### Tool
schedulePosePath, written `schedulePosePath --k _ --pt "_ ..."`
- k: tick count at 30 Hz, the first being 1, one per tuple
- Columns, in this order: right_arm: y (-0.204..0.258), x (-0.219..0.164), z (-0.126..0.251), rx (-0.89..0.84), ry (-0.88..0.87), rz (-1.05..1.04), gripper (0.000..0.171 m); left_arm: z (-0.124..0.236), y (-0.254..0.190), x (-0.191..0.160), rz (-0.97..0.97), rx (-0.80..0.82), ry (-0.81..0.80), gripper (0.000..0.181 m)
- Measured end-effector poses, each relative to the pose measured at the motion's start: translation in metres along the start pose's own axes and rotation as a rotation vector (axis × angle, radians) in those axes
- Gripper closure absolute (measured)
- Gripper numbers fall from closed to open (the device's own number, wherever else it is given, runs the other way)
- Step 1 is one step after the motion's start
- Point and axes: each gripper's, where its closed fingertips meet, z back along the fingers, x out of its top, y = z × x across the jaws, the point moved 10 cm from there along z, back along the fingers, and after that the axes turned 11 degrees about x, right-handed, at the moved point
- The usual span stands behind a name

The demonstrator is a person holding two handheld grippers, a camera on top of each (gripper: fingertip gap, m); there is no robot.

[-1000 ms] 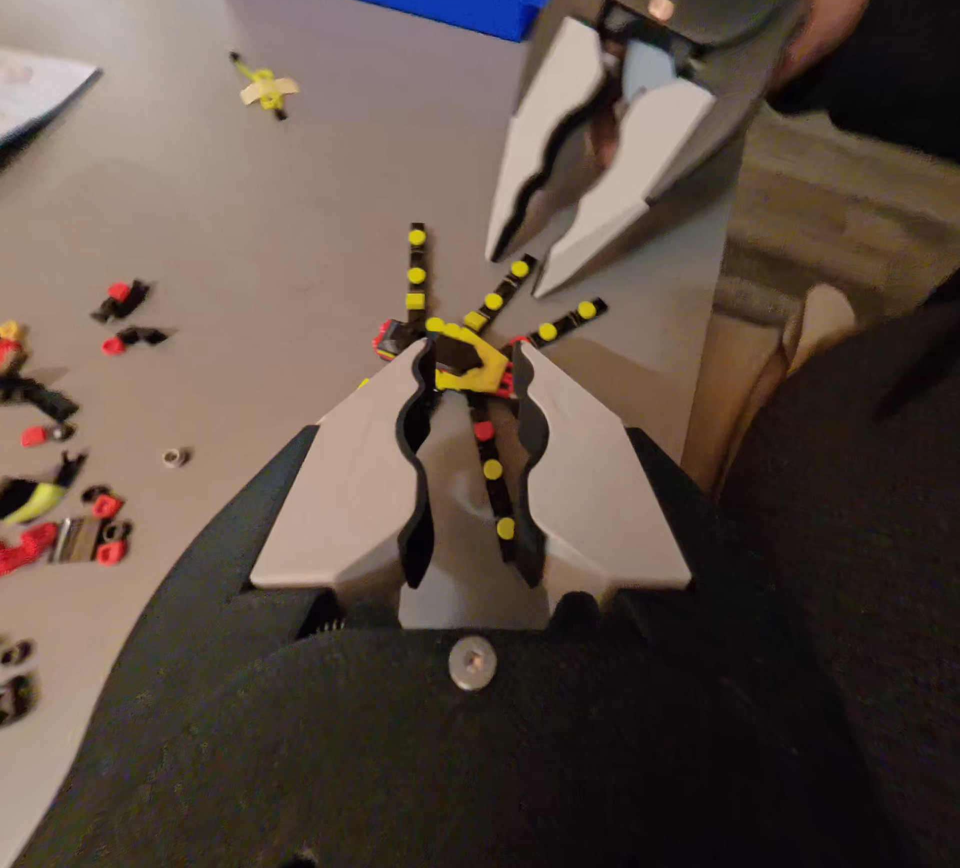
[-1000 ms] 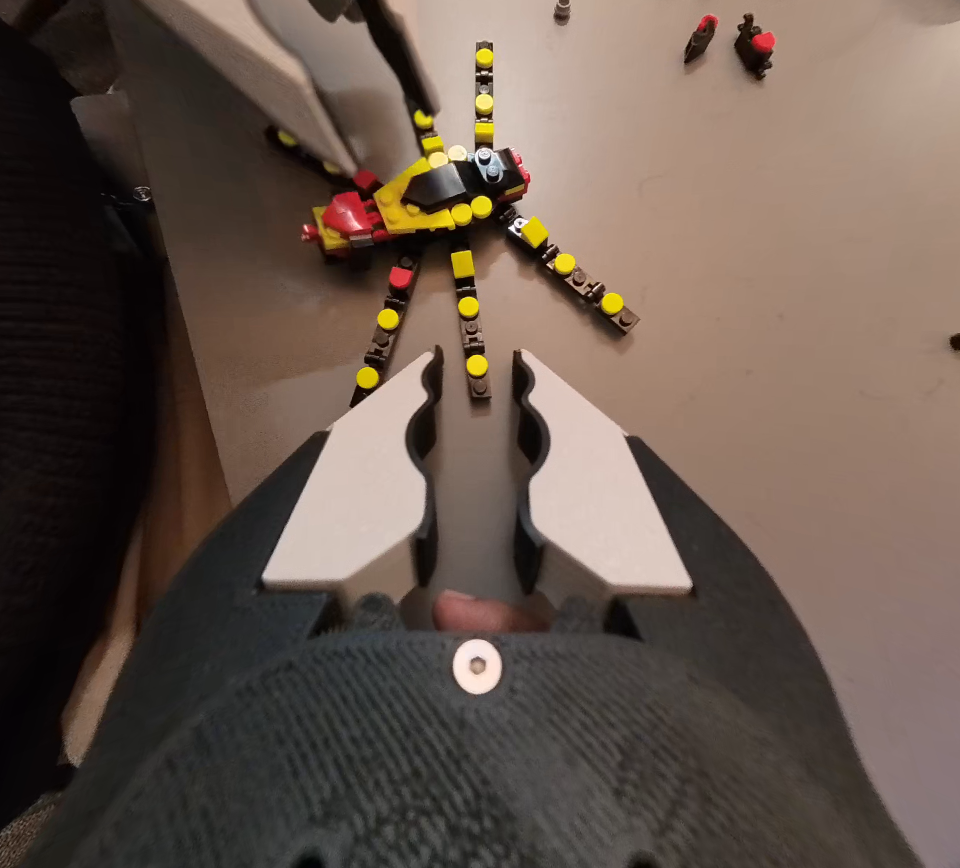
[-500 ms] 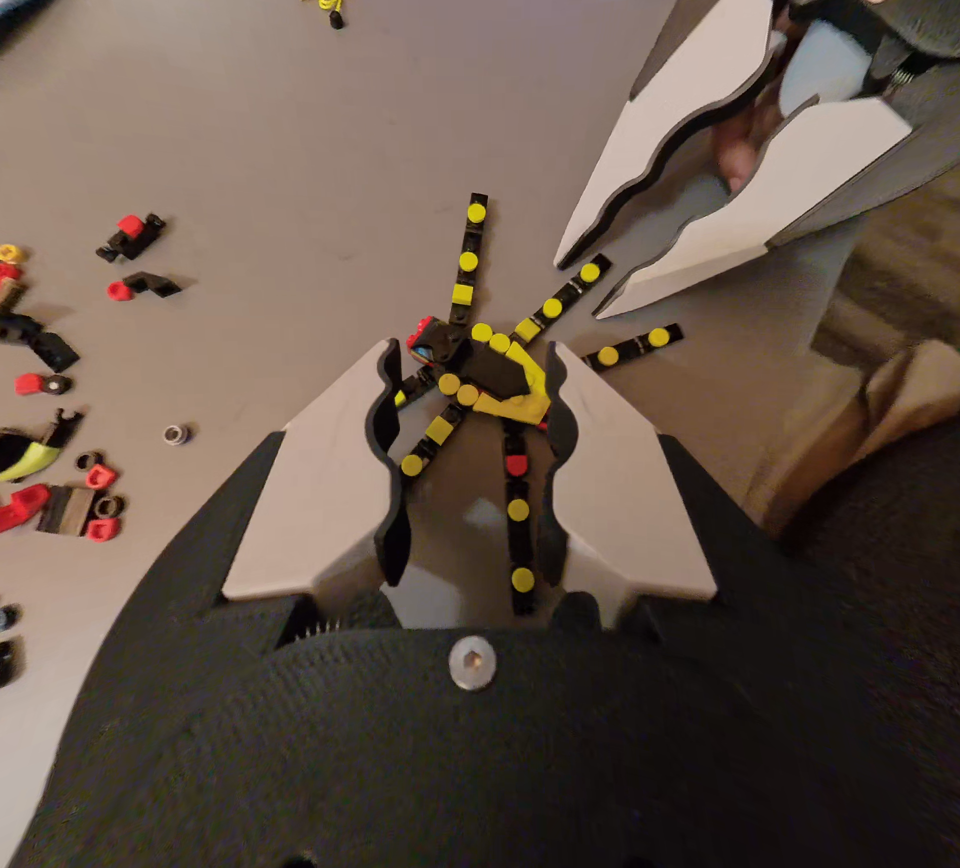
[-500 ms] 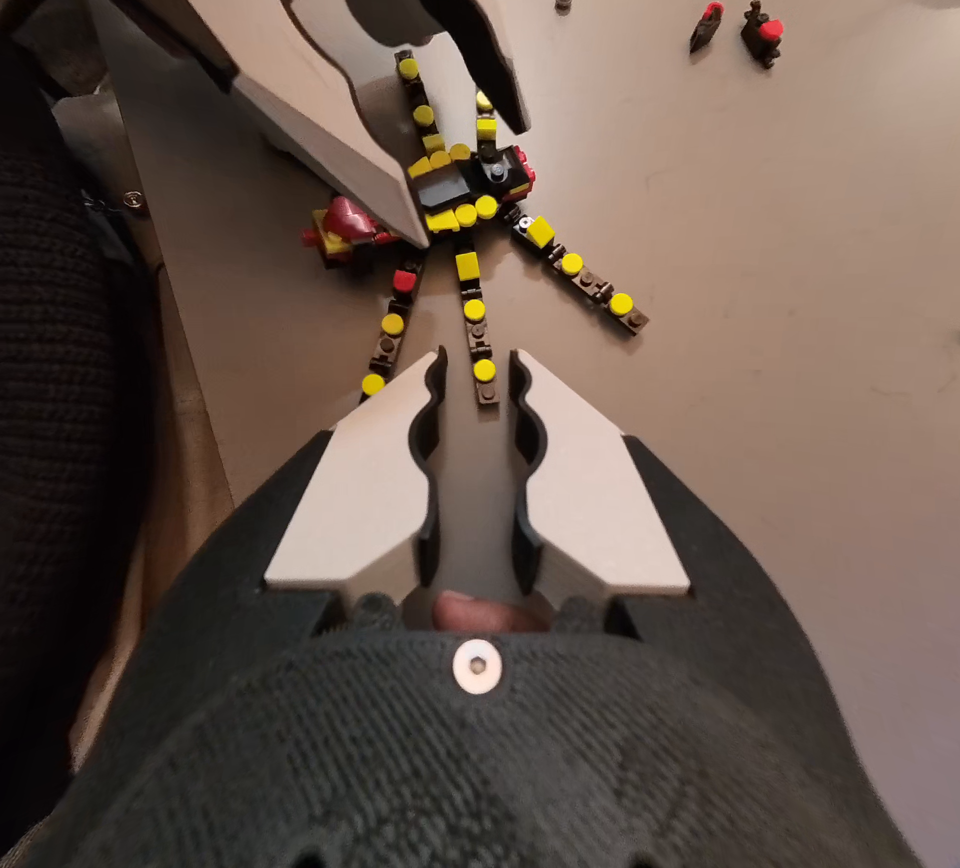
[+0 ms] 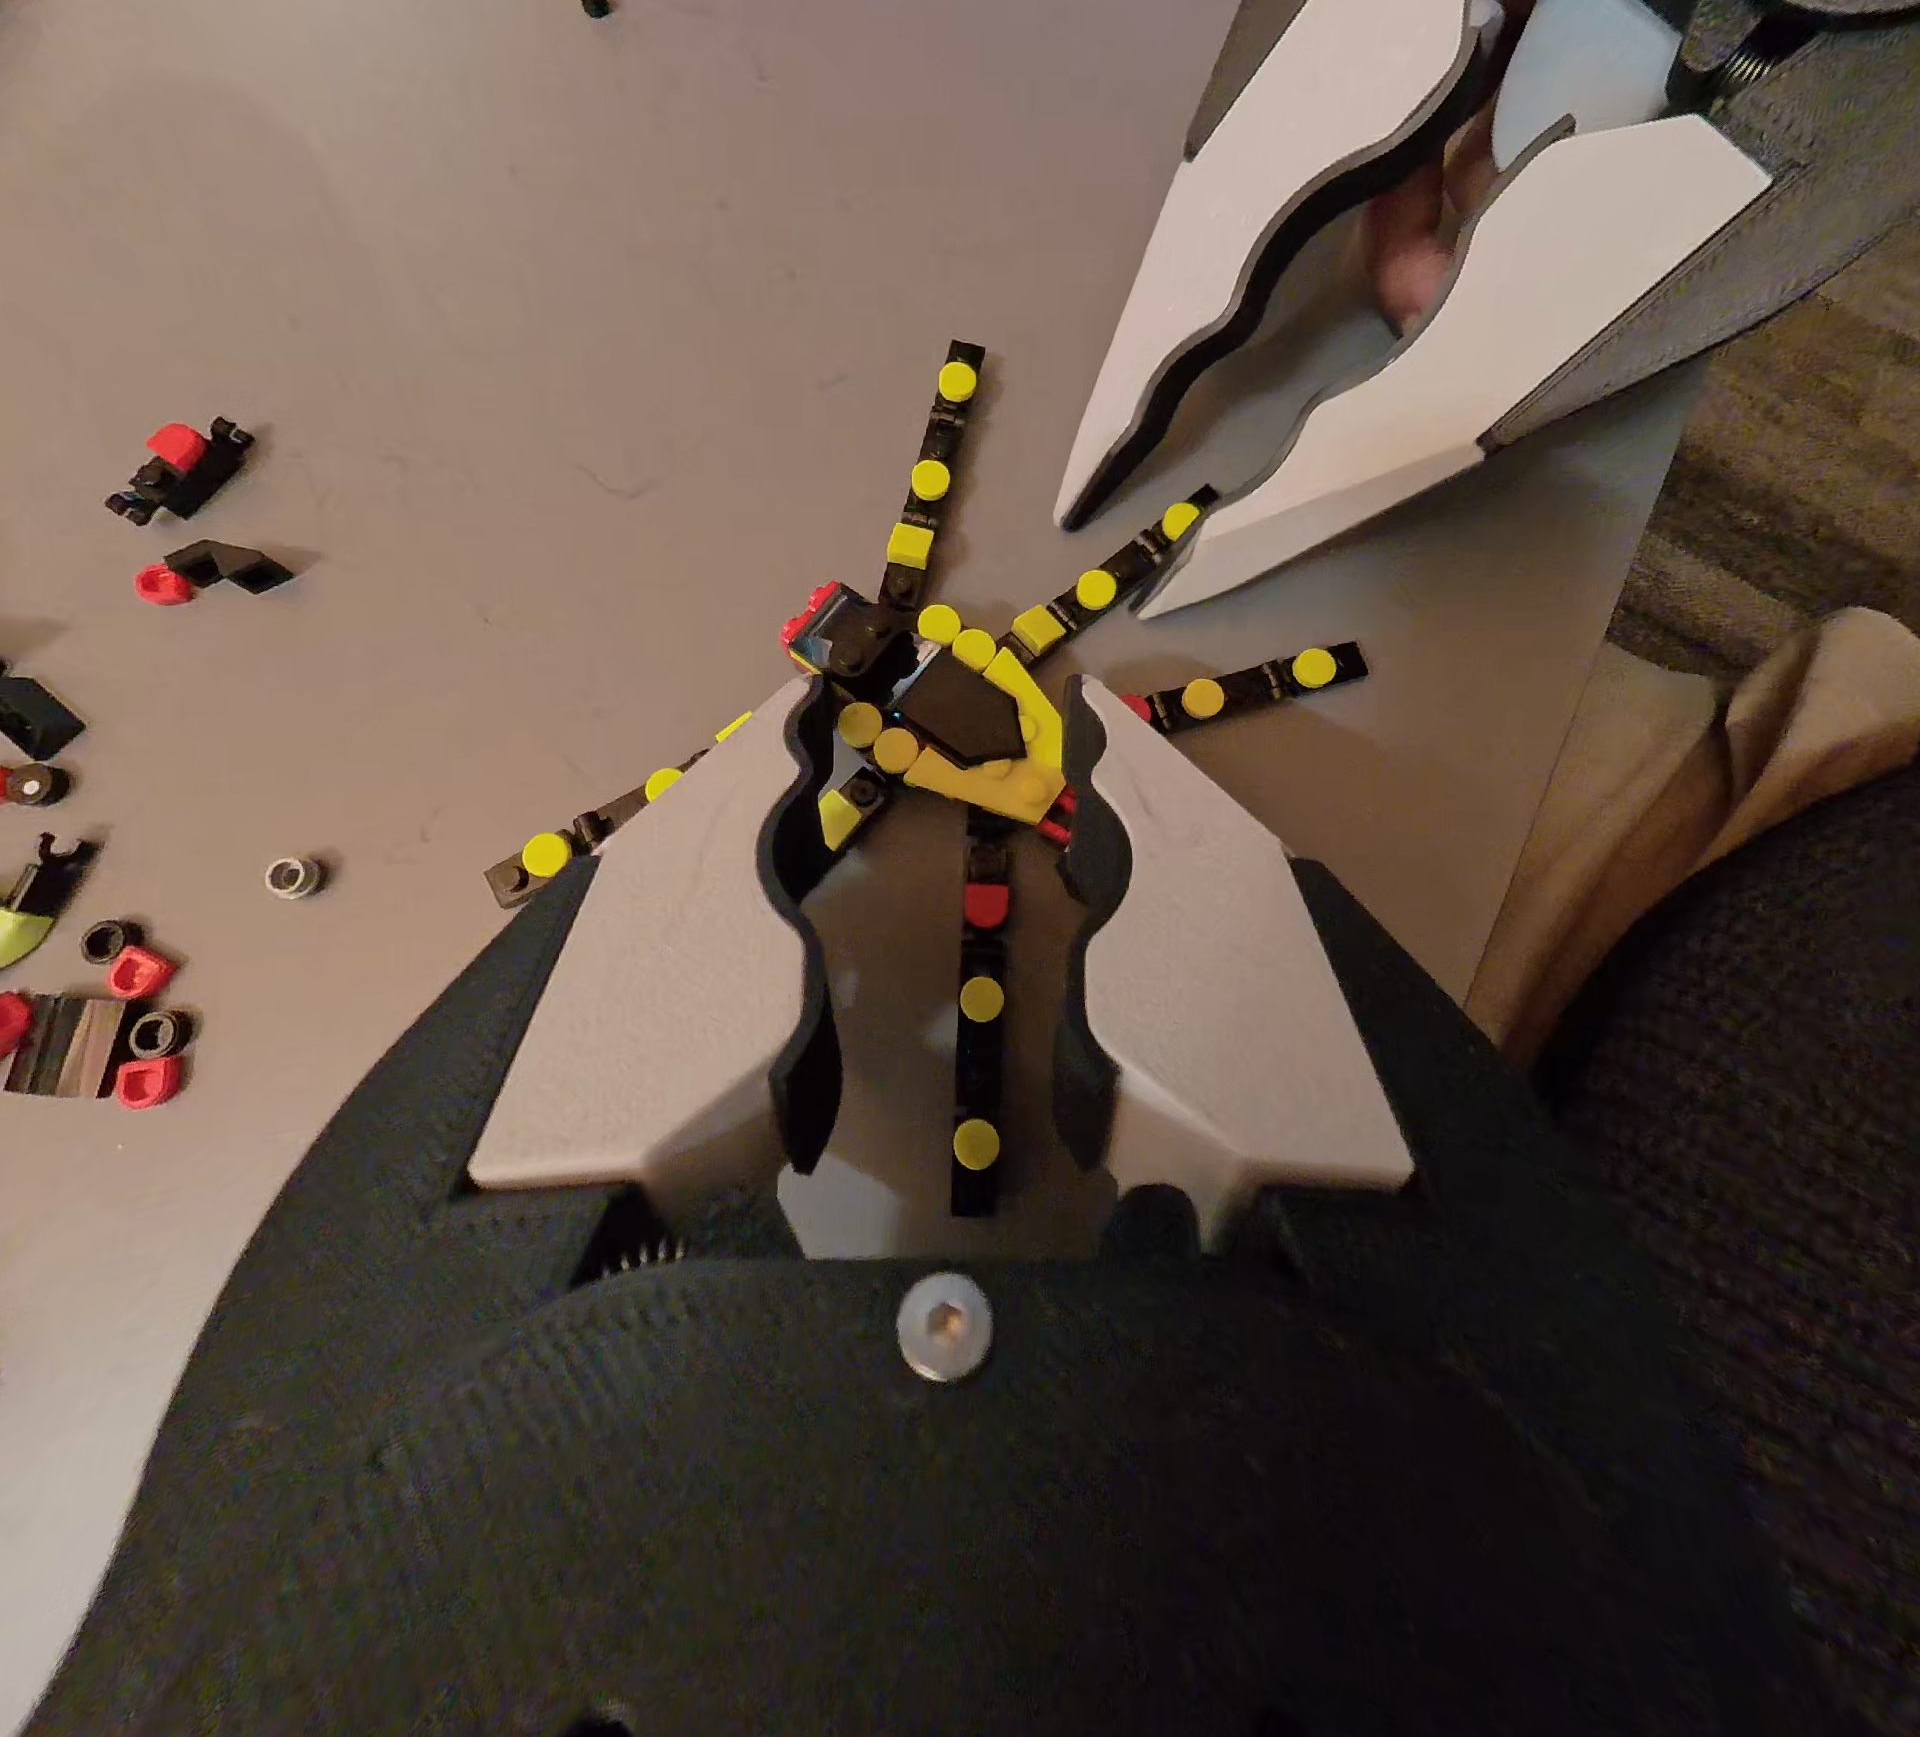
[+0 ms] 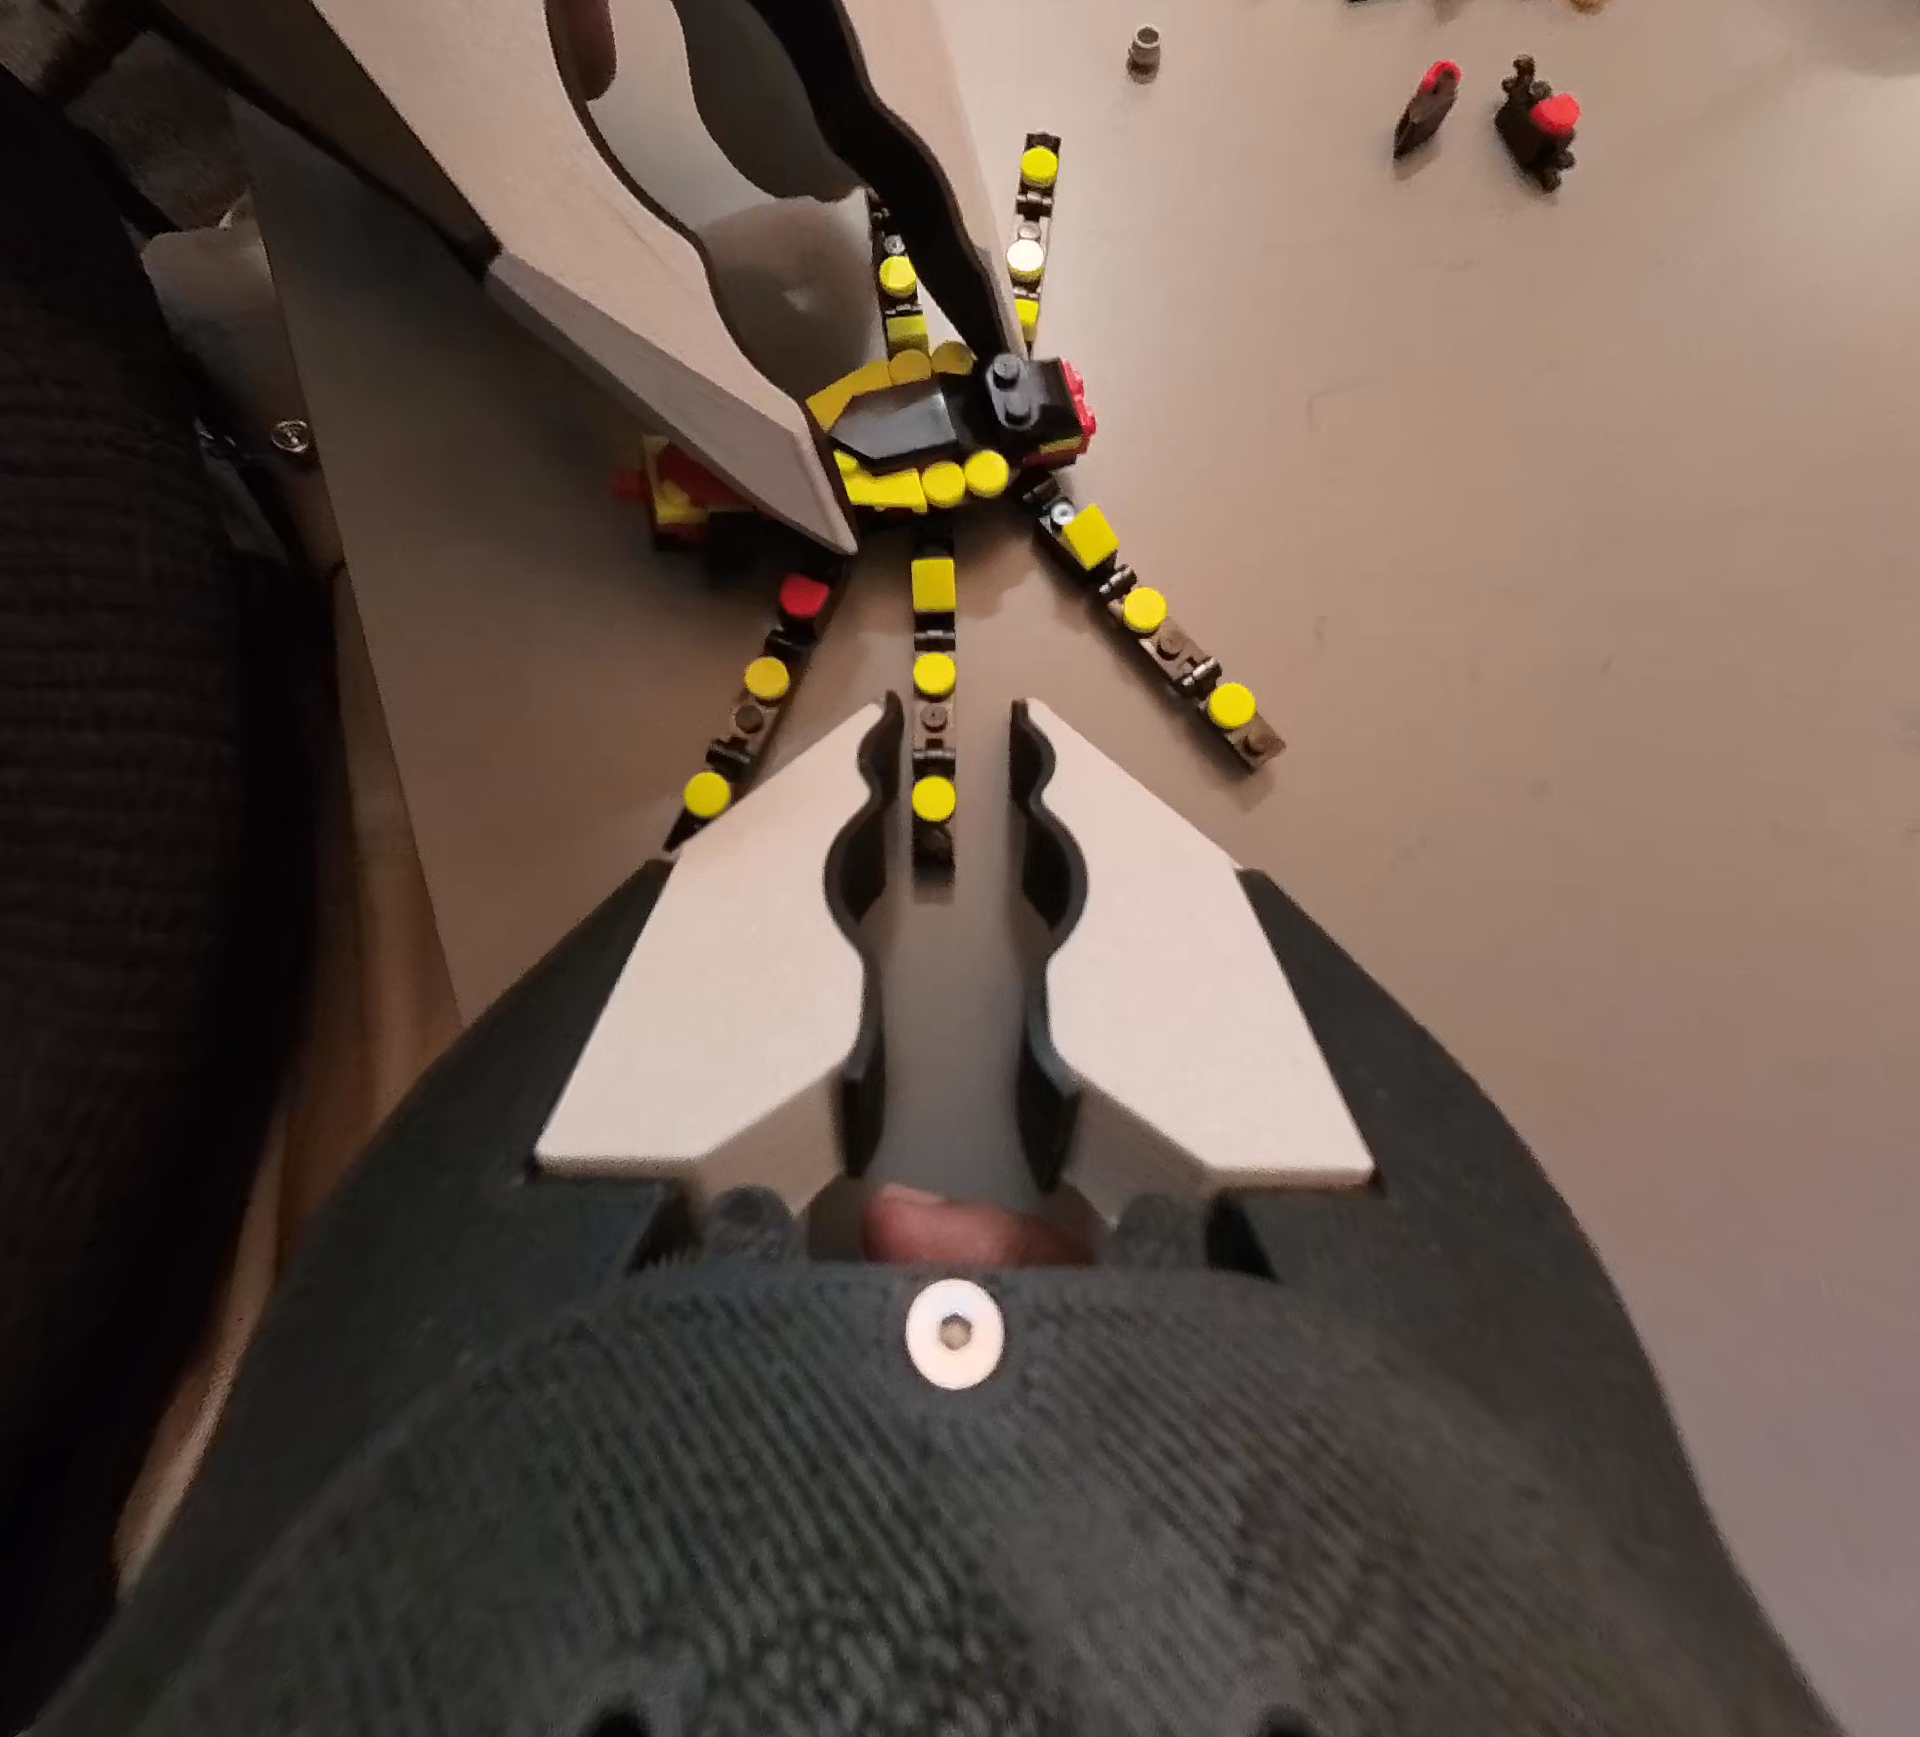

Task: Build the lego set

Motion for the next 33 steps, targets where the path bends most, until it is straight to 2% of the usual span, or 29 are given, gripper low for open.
schedulePosePath --k 9,13,33 --pt "0.0 0.009 -0.013 0.019 -0.036 0.019 0.156 0.0 0.0 -0.001 -0.002 -0.017 -0.007 0.137" --pt "-0.001 0.008 -0.013 0.055 -0.044 0.016 0.165 0.001 0.0 -0.002 -0.006 -0.022 -0.01 0.137" --pt "-0.017 0.01 -0.012 0.225 -0.01 0.128 0.165 0.001 0.001 -0.003 -0.022 -0.051 -0.015 0.137"
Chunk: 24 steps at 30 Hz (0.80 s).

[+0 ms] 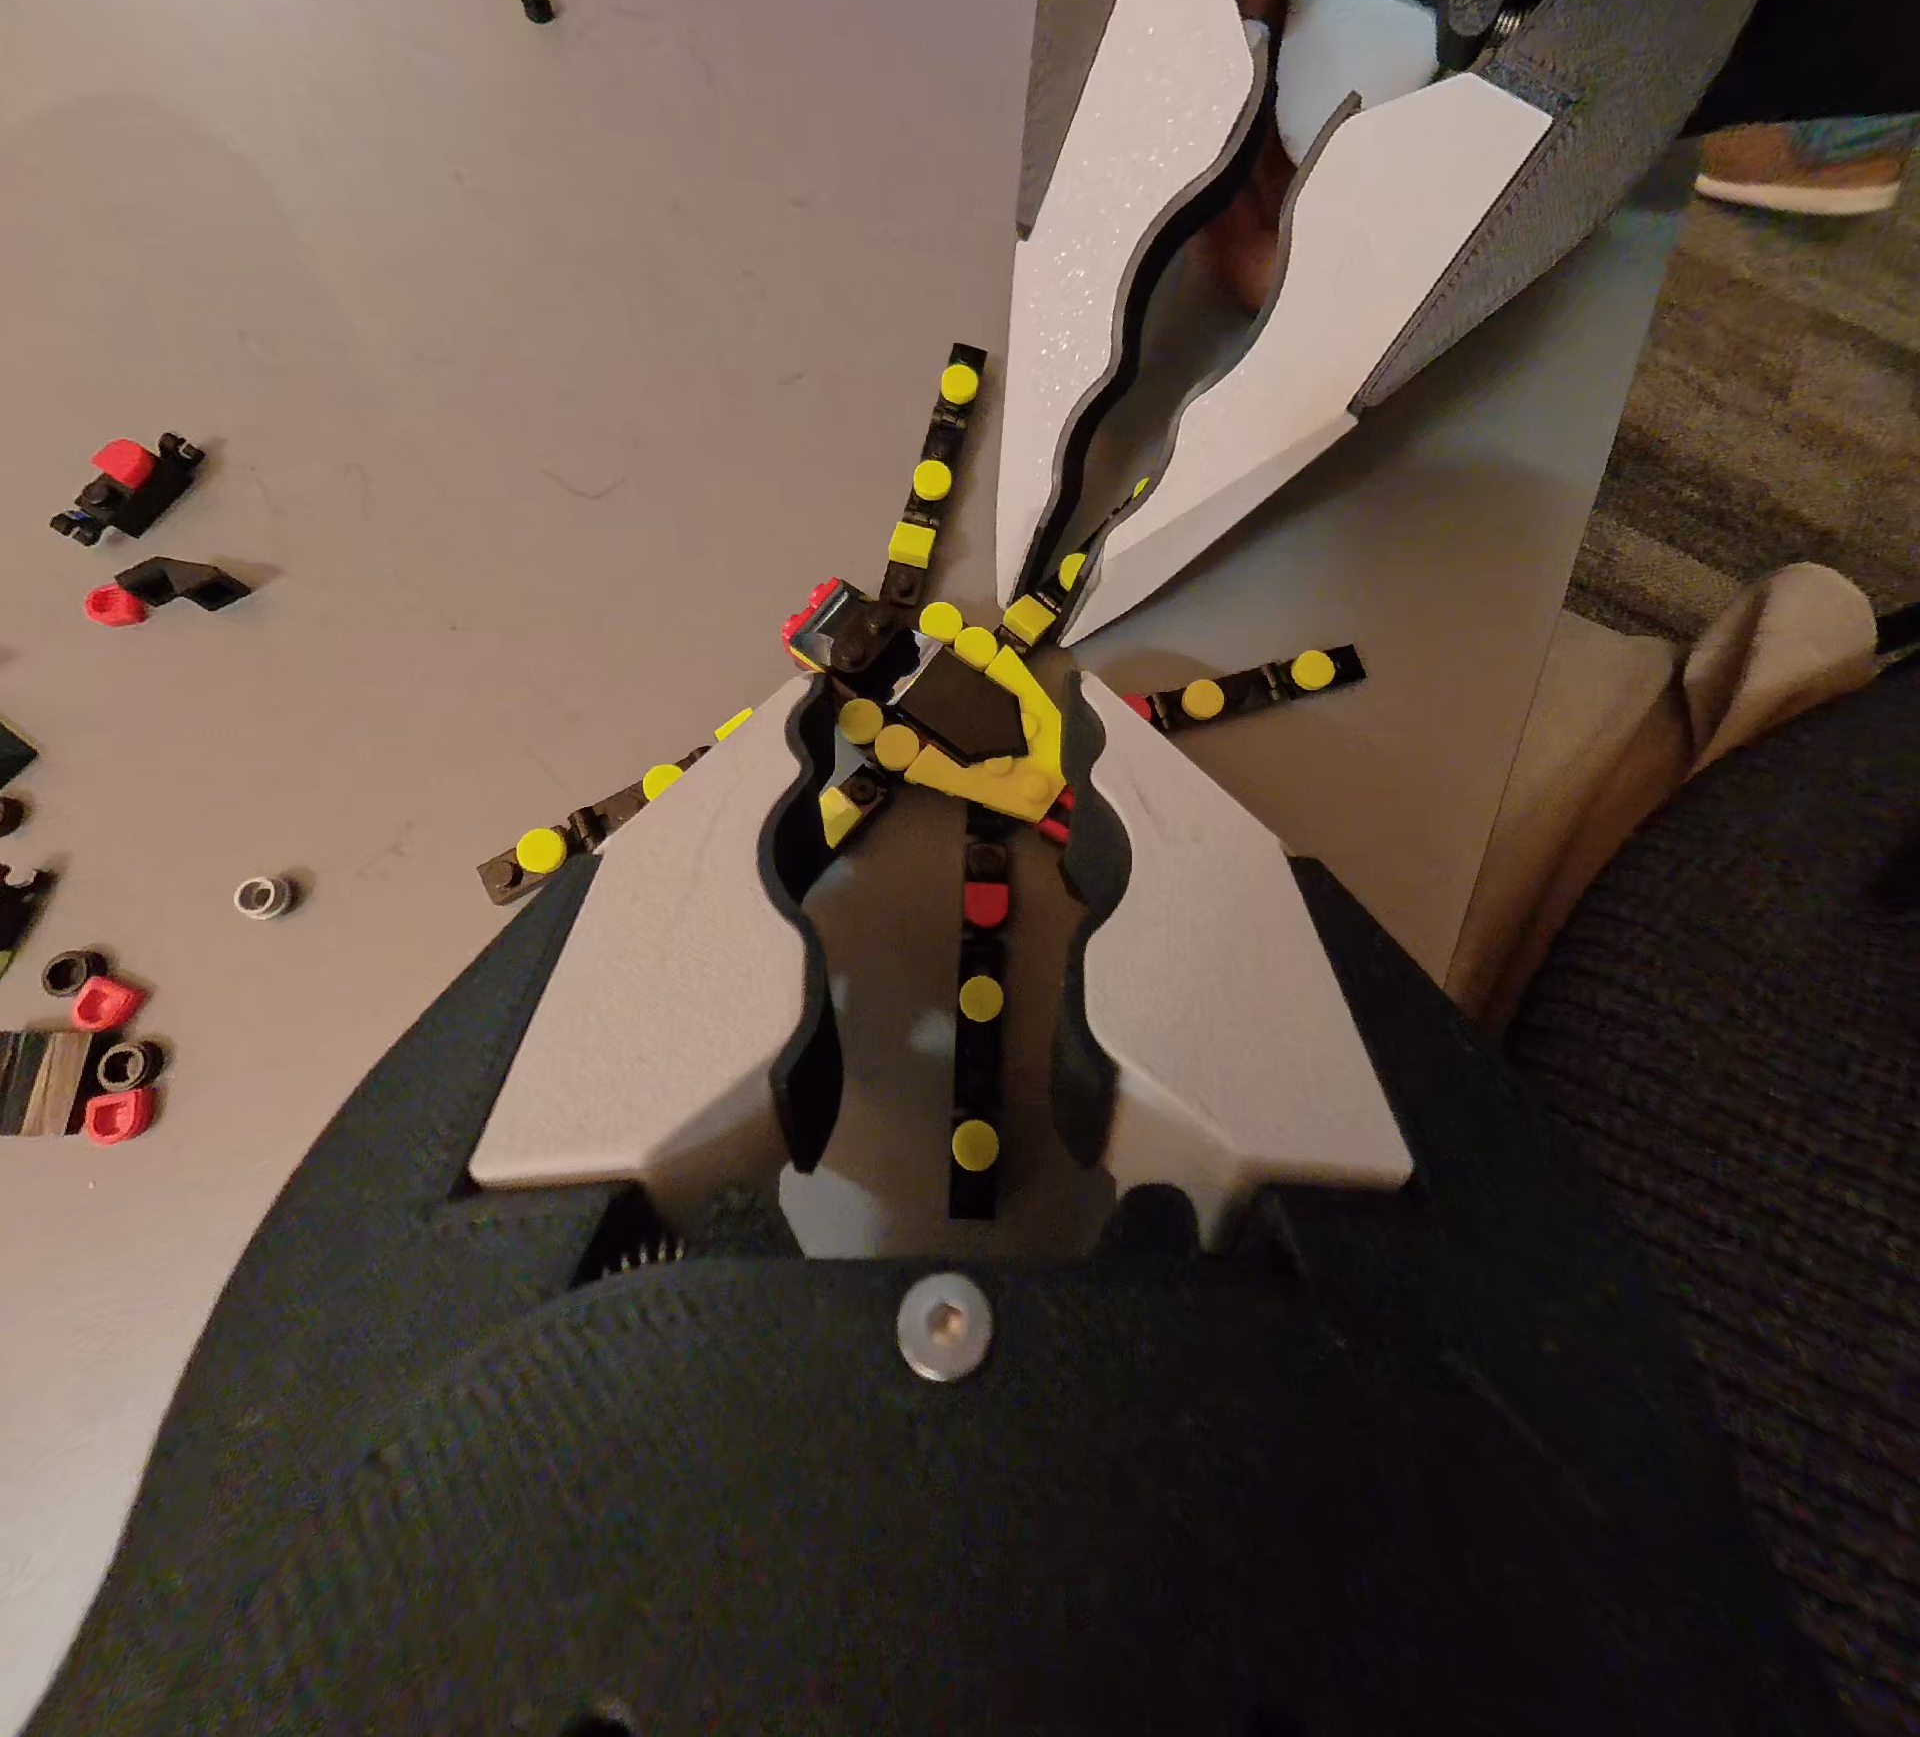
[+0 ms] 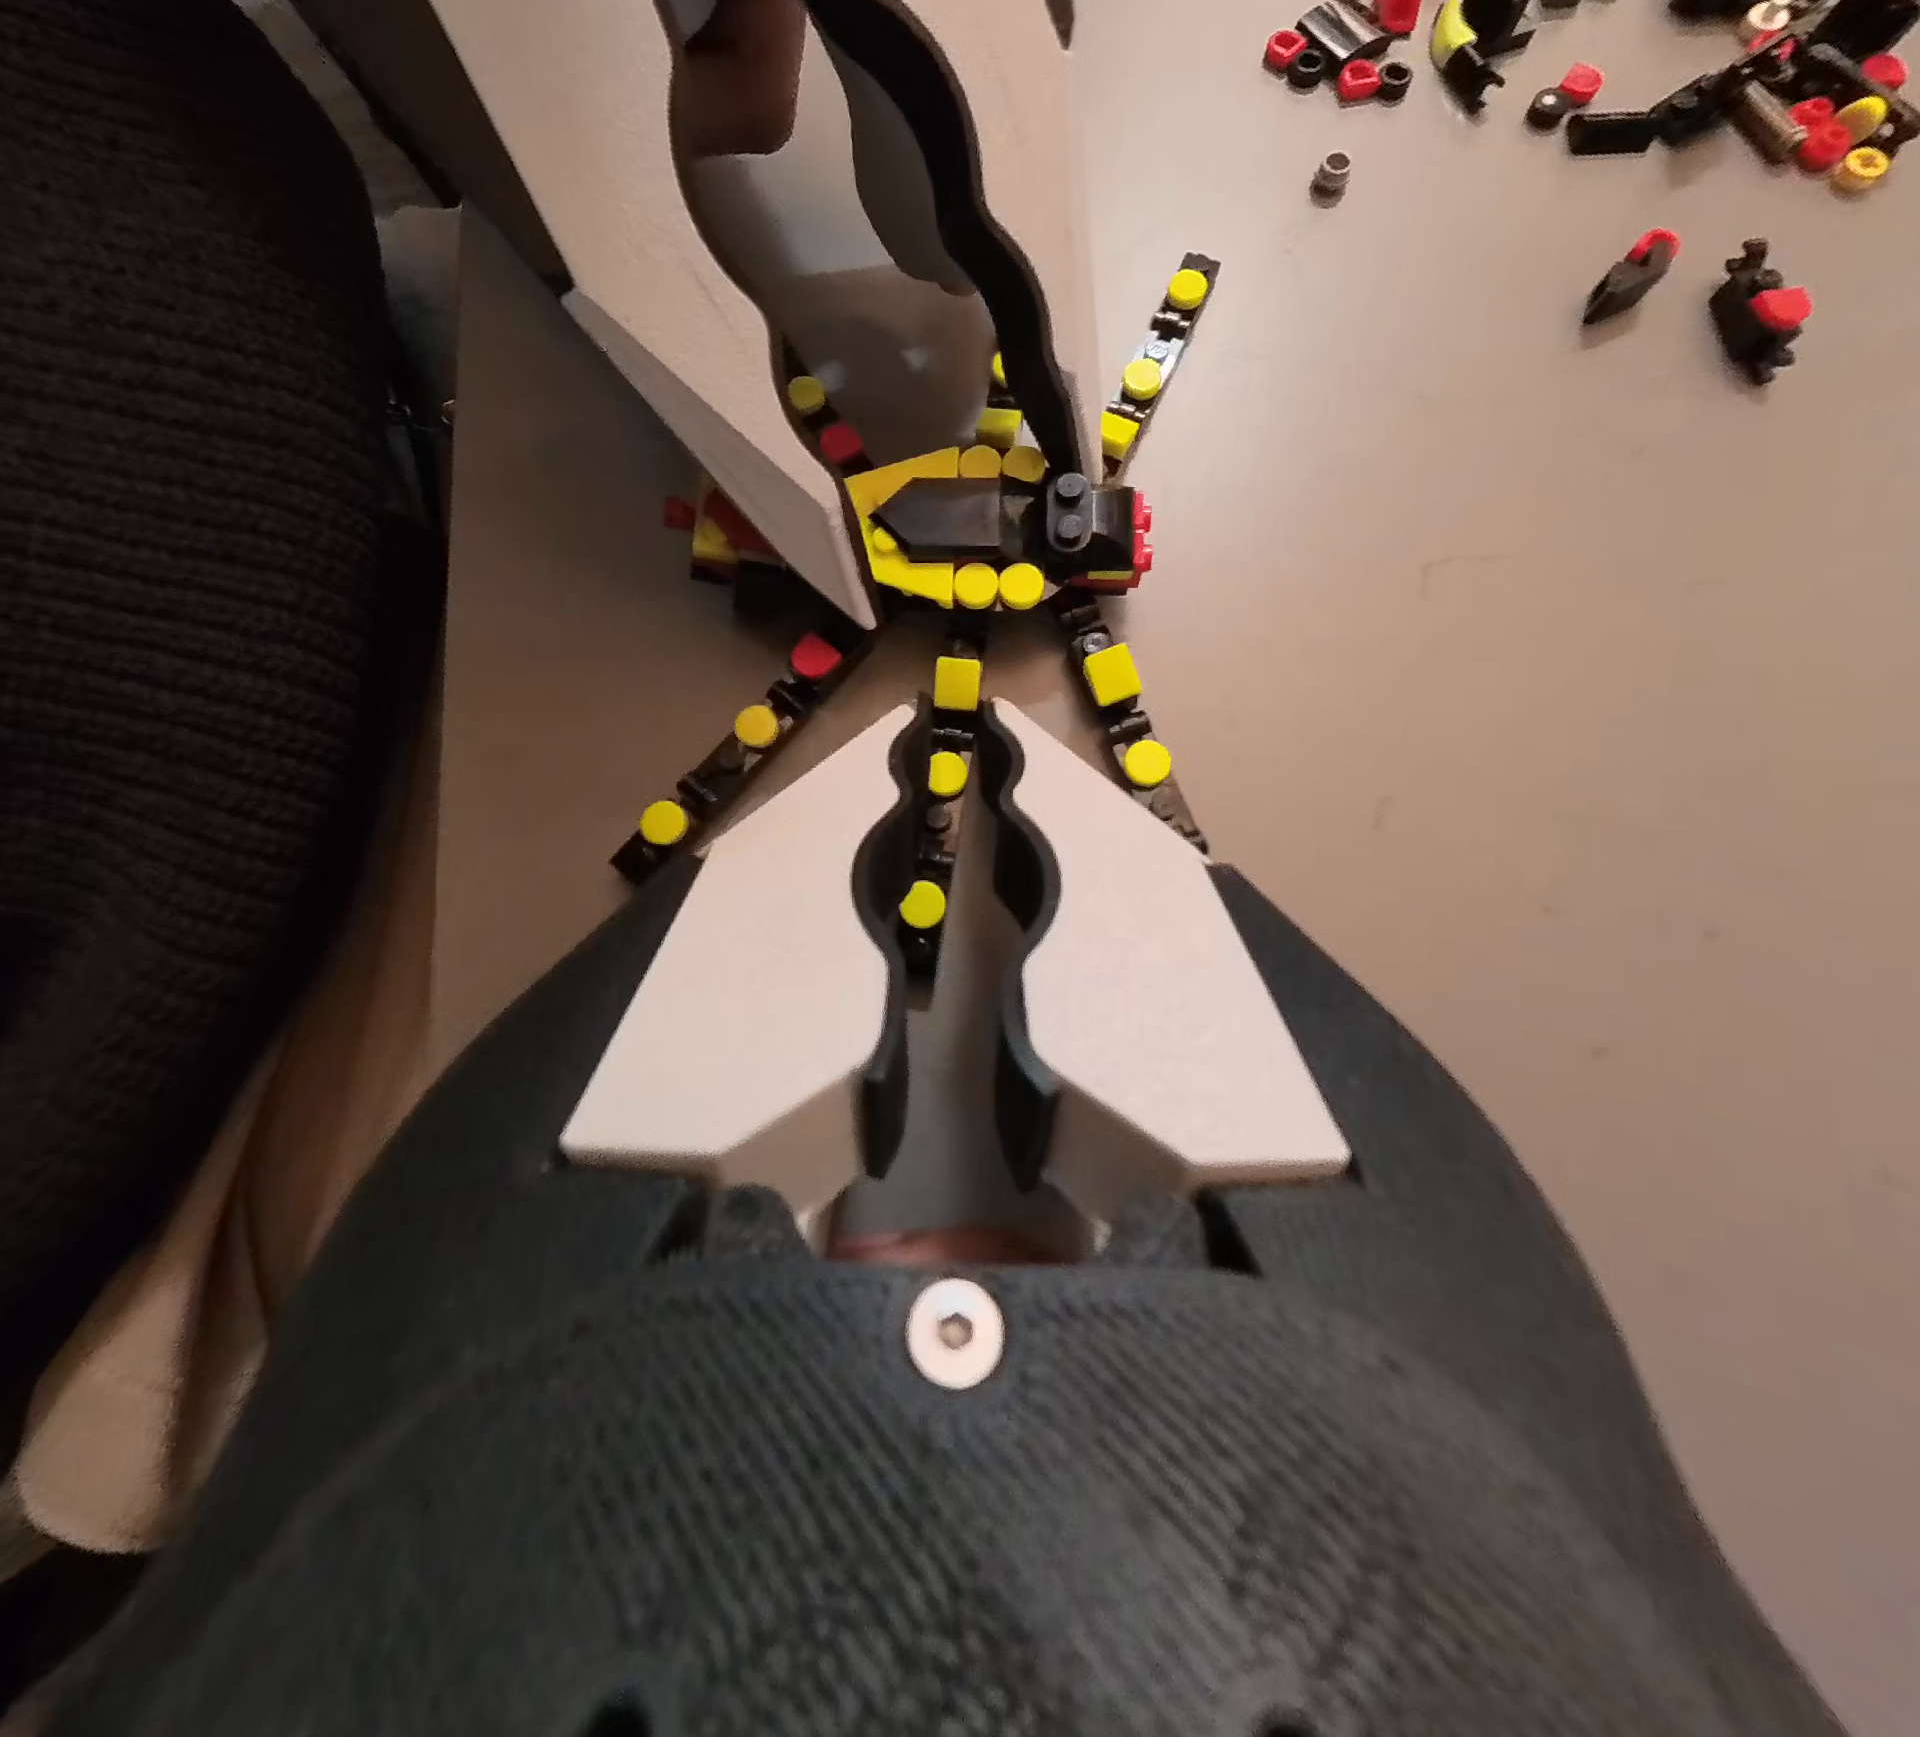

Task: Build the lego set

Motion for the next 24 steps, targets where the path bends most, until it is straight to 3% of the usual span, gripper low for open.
schedulePosePath --k 10,14,24 --pt "-0.001 0.001 0.0 0.007 0.003 0.007 0.165 0.0 0.0 0.0 0.004 0.003 -0.003 0.137" --pt "0.001 0.002 0.003 -0.026 0.031 0.002 0.148 0.0 -0.001 -0.001 0.008 0.017 -0.01 0.137" --pt "0.019 -0.003 0.025 -0.11 0.021 -0.046 0.15 0.001 -0.001 -0.002 0.02 0.011 -0.013 0.137"
